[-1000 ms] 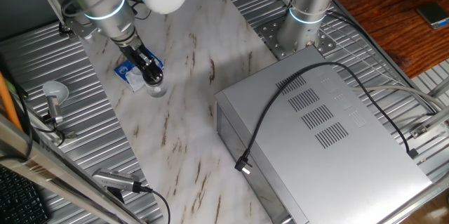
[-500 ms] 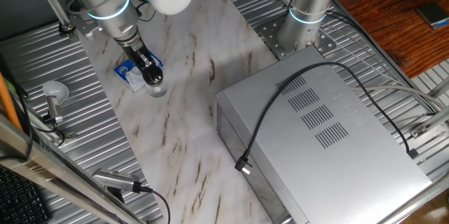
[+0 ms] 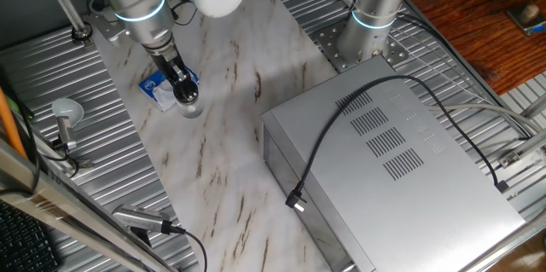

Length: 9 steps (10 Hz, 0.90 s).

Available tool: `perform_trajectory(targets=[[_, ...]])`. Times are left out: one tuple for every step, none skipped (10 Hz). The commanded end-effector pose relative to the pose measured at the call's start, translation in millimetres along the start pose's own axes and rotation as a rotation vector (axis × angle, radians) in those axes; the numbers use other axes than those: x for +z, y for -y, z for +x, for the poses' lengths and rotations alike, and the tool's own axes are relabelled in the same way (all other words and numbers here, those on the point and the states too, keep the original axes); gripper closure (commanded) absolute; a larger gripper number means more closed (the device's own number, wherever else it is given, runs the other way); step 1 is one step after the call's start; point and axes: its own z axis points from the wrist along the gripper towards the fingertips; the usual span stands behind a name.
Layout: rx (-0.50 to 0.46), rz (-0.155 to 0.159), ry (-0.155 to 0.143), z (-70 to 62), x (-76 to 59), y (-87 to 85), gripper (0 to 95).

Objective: Unscrew the lid from the jar

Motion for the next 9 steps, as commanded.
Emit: perform_trajectory(targets=[[0.007, 0.015, 0.005, 0.8, 1.0, 0.4, 19.0], [0.009, 0.023, 0.006, 1.0, 2.1, 0.5, 19.0], [0.014, 0.026, 0.013, 1.5, 4.2, 0.8, 19.0], [0.018, 0.026, 0.016, 1.7, 4.9, 0.8, 19.0], [0.021, 0.027, 0.023, 2.1, 5.2, 0.8, 19.0], [0.021, 0.026, 0.027, 2.2, 5.5, 0.9, 19.0], [0.018, 0.026, 0.028, 2.4, 5.7, 0.9, 19.0], [0.015, 0.026, 0.027, 2.4, 6.3, 0.9, 19.0], [0.015, 0.025, 0.029, 2.4, 7.1, 0.9, 19.0]])
